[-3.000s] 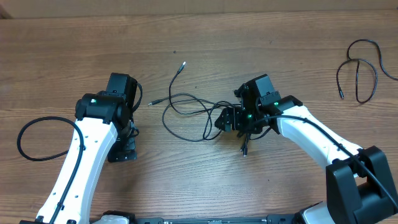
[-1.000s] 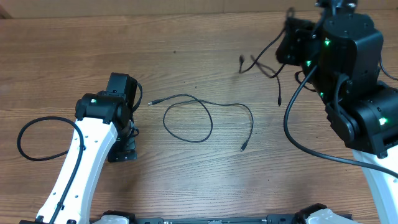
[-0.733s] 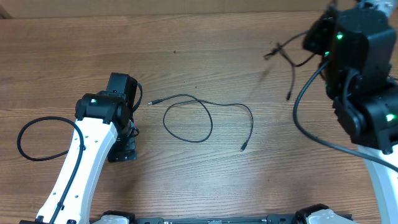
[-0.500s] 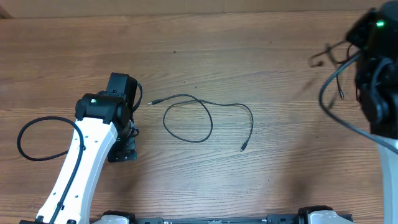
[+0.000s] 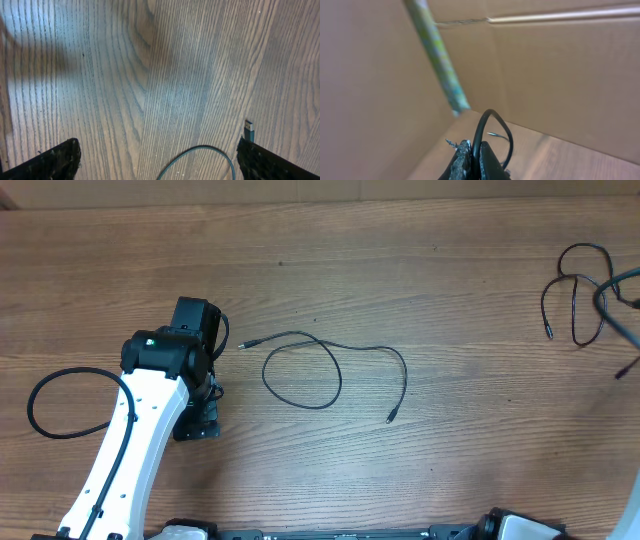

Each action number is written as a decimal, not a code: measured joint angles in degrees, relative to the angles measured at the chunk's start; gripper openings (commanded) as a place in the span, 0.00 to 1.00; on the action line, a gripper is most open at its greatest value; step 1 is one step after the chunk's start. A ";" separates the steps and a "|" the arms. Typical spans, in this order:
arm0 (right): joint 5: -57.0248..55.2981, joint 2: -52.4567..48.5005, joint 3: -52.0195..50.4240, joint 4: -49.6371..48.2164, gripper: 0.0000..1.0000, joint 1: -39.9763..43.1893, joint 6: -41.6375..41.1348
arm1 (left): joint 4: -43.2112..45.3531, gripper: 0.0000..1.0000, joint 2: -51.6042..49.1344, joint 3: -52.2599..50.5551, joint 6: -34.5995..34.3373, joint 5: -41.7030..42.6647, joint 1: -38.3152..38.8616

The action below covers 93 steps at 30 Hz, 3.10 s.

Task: Untangle cables
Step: 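Lift the grasped cable up and carry it to the right edge, then drop the cable onto the right-side cable pile with the right gripper, then move the right gripper to the last cable and grasp it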

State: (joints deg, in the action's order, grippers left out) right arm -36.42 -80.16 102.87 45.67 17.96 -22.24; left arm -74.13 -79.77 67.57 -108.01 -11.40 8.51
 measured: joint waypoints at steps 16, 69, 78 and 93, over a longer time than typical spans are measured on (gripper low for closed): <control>0.17 -19.56 -0.02 1.70 0.04 10.78 3.45 | 0.00 1.00 0.00 0.00 0.00 0.00 0.00; 65.18 -32.30 -0.09 12.24 1.00 6.12 23.67 | 0.00 1.00 0.00 0.00 -0.02 0.00 0.00; 65.33 -32.30 -0.46 14.97 1.00 -9.40 39.04 | 0.00 1.00 0.00 0.00 0.00 0.00 0.00; 62.71 -35.85 -10.80 14.93 0.98 -28.83 54.42 | -0.02 1.00 0.00 0.00 0.00 0.00 0.00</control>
State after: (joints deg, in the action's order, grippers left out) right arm 26.28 -116.01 92.07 60.60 -10.87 32.18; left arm -74.15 -79.77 67.57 -108.01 -11.40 8.51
